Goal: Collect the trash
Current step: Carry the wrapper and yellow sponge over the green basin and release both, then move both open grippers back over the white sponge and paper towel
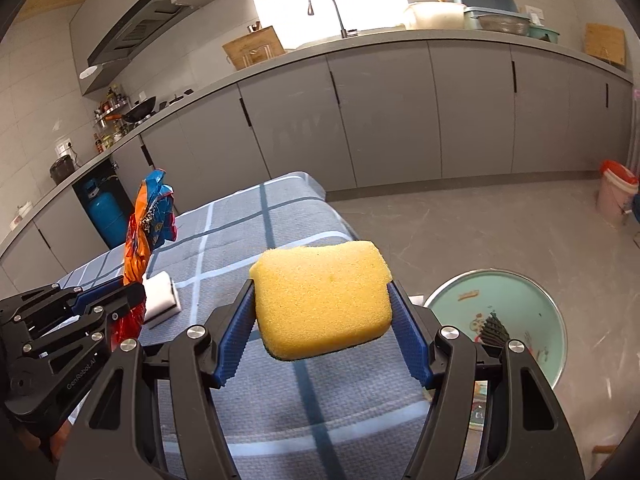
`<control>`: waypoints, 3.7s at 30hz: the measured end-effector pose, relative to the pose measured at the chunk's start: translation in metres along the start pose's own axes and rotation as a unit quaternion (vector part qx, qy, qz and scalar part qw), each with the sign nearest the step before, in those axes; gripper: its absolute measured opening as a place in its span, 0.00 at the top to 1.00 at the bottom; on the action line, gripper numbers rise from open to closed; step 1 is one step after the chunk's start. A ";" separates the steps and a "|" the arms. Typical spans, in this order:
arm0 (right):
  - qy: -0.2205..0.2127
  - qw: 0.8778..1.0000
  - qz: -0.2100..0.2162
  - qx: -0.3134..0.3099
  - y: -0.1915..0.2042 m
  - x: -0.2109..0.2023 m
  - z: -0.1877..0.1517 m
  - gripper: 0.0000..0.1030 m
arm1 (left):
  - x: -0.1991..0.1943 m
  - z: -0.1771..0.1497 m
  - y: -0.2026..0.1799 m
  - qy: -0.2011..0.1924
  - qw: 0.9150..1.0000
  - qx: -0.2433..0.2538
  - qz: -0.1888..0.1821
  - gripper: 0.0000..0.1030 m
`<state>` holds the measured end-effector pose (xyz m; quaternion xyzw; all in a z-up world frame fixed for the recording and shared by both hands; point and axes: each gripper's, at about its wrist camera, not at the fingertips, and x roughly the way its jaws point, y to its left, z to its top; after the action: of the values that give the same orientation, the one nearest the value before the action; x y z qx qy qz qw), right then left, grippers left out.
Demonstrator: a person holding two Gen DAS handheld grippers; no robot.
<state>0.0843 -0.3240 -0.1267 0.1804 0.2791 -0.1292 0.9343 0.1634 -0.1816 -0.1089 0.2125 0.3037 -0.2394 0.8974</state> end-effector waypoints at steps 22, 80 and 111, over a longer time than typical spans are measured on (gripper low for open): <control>-0.008 0.996 -0.077 0.049 -0.101 -0.017 -0.001 0.37 | 0.012 0.035 -0.097 -0.022 0.994 0.054 -0.090 0.83; -0.001 0.983 -0.145 0.109 -0.188 0.009 -0.002 0.14 | 0.073 0.056 -0.168 0.001 0.986 0.074 -0.149 0.19; 0.018 0.999 -0.029 -0.008 0.005 0.035 0.005 0.11 | 0.039 -0.014 0.036 0.006 0.999 -0.028 -0.019 0.18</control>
<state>0.1167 -0.3265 -0.1416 0.1671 0.3018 -0.1507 0.9264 0.2047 -0.1575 -0.1359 0.1829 0.3197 -0.2462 0.8965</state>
